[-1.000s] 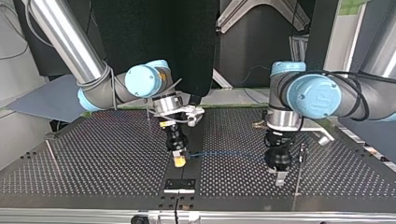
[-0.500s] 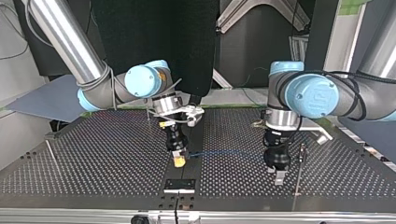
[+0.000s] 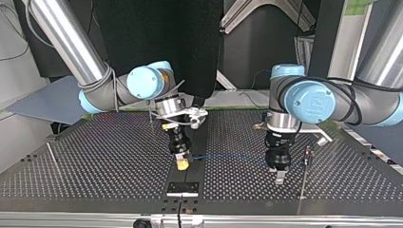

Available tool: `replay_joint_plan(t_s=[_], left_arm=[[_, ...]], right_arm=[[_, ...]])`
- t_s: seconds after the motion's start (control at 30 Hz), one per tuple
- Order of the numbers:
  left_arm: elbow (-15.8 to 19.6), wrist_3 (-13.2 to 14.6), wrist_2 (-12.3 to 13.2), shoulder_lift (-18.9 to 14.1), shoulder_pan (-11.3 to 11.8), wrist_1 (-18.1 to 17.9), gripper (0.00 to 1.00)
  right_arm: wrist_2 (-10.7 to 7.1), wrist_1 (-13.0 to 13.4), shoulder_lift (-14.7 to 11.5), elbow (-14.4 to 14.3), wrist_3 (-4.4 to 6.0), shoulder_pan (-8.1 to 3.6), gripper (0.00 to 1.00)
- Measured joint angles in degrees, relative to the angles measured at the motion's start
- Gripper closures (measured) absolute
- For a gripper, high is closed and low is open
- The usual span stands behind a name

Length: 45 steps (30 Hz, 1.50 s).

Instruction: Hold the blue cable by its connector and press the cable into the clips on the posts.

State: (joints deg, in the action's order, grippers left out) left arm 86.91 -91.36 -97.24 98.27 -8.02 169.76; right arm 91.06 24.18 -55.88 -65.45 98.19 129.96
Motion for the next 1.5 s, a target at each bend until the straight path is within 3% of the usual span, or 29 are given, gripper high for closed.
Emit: replay_joint_plan(t_s=[0.13,0.17,0.2,0.27,0.3,0.33,0.37,0.63,0.87,1.33,1.37,1.4,1.47,1.5], left_arm=[[0.0,0.0,0.0,0.0,0.0,0.0,0.02],[0.0,0.1,-0.1,0.0,0.0,-0.1,0.16],[0.0,0.1,-0.1,0.0,0.0,-0.1,0.16],[0.0,0.2,-0.3,0.0,0.0,0.0,0.59],[0.1,0.3,-0.5,0.0,0.0,0.0,0.59],[0.1,0.4,-0.9,0.0,-0.1,0.0,0.91],[0.1,0.4,-1.2,0.0,-0.1,0.1,1.00],[0.1,2.2,-4.8,0.0,-0.7,0.4,1.00],[0.1,2.6,-6.4,0.0,-1.1,0.9,1.00],[0.1,0.8,-4.7,0.0,-1.8,1.0,1.00],[0.1,0.7,-4.6,0.0,-1.8,1.0,0.87],[0.1,0.7,-4.6,0.0,-1.8,1.1,0.87],[0.1,0.6,-4.6,0.0,-1.9,1.1,0.64],[0.1,0.6,-4.6,0.0,-1.9,1.2,0.64]], right_arm=[[0.00,0.0,0.0,0.0,-0.04,0.03,1.00],[0.00,0.0,0.0,0.0,-0.05,0.03,1.00],[0.00,0.0,0.0,0.0,-0.06,0.03,1.00],[0.00,0.0,0.0,0.0,-0.08,0.03,1.00],[0.00,0.0,0.0,0.0,-0.08,0.03,1.00],[0.00,0.0,0.0,0.0,-0.08,0.04,1.00],[0.00,0.0,0.0,0.0,-0.08,0.05,1.00],[0.00,-0.1,0.0,0.0,-0.14,0.04,1.00],[0.00,-0.1,0.0,0.0,-0.17,0.05,1.00],[0.13,-0.2,0.0,-0.1,-0.26,-0.10,1.00],[0.18,-0.2,0.0,-0.2,-0.26,-0.17,1.00],[0.22,-0.2,0.0,-0.3,-0.26,-0.24,1.00],[0.30,-0.1,0.0,-0.5,-0.26,-0.43,1.00],[0.31,-0.1,0.0,-0.5,-0.27,-0.50,1.00]])
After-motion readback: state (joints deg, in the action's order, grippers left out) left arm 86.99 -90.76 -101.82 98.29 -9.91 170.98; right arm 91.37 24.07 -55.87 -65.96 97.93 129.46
